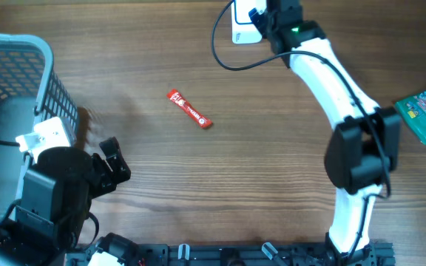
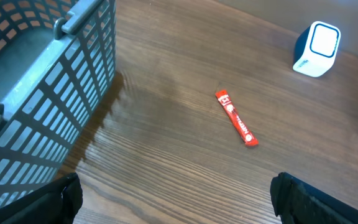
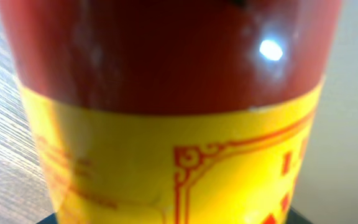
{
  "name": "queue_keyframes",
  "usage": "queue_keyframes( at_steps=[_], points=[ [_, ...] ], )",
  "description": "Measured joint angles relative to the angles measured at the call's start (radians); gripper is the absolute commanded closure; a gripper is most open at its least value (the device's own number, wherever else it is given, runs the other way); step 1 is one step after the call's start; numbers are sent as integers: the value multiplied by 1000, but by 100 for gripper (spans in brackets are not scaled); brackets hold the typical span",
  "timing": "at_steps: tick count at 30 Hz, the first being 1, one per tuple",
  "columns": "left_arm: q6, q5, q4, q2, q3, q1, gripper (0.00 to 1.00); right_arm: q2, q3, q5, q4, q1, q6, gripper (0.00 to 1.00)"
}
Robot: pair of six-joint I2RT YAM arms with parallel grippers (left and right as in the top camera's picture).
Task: Scan the item barcode
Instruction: 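Lift the sauce bottle with the right gripper to the white scanner, then carry the sauce bottle with the right gripper off to the right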
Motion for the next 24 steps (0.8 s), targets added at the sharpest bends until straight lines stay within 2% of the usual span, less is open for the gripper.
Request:
queue_keyframes(
  at_steps=[4, 8, 13, 17, 22, 24],
  points=[
    [0, 0, 0, 0, 0, 0, 0, 189, 125, -1, 28, 3, -32, 52],
    [0, 0, 0, 0, 0, 0, 0, 303, 219, 0, 27, -11, -40, 50],
    [0, 0, 0, 0, 0, 0, 0, 311, 239, 25, -24, -24, -44, 51],
    [0, 0, 0, 0, 0, 0, 0, 311, 261, 68, -159, -26, -86, 51],
    [0, 0, 0, 0, 0, 0, 0, 311, 271, 85, -169, -26, -123, 51],
    [0, 0, 0, 0, 0, 0, 0, 313, 308, 90, -223, -27, -104, 51]
  ],
)
